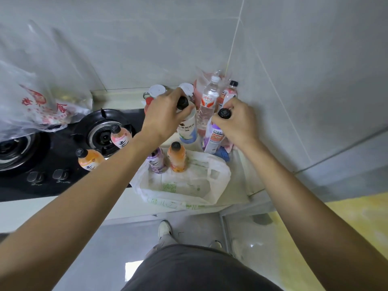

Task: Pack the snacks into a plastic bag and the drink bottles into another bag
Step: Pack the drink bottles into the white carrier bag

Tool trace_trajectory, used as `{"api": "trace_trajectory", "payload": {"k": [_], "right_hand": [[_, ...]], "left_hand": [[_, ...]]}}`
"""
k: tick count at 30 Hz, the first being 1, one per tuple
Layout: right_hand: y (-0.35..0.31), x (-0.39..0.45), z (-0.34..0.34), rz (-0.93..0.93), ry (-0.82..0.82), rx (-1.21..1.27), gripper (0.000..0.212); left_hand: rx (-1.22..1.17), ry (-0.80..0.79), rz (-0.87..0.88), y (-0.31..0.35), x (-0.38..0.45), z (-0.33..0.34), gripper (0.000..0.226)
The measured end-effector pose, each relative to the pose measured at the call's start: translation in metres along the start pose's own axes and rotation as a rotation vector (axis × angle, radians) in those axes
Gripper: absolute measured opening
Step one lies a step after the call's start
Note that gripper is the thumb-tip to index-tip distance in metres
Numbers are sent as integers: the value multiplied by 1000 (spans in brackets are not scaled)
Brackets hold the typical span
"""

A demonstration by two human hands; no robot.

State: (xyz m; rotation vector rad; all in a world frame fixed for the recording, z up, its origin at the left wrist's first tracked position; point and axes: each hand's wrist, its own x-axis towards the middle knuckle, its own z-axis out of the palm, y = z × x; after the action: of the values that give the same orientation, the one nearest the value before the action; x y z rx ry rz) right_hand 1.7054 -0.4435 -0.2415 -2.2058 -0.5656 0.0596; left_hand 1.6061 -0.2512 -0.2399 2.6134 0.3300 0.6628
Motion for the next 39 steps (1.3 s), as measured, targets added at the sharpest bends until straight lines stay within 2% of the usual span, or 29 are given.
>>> {"api": "trace_trajectory", "payload": {"k": [4,11,15,19,28,30,33,39], "right_hand": [[-2,-17,-9,-13,-41,32,17],[10,-41,-14,-50,-98,29,21],[20,-53,-2,-21,-183,31,21],[24,-67,14,-52,-264,-16,15],[24,-96,77,-14,-460,-56,22],[24,-100,90,1,-462,-62,28],[26,-105,106,5,-443,-100,17],[23,-102,124,-52,-375,-145,18]], "left_hand": [[-39,65,-1,29,-8,-15,33],[-34,68,-68,54,-44,-25,33],[0,55,-123,55,-76,-24,34],[7,-4,-177,35,-108,-22,33],[12,-148,-349,-35,-160,-10,31],[18,-176,-387,-48,-165,-9,32],[6,-211,-401,-64,-171,-7,32],[-74,-213,-389,-82,-172,-4,28]]}}
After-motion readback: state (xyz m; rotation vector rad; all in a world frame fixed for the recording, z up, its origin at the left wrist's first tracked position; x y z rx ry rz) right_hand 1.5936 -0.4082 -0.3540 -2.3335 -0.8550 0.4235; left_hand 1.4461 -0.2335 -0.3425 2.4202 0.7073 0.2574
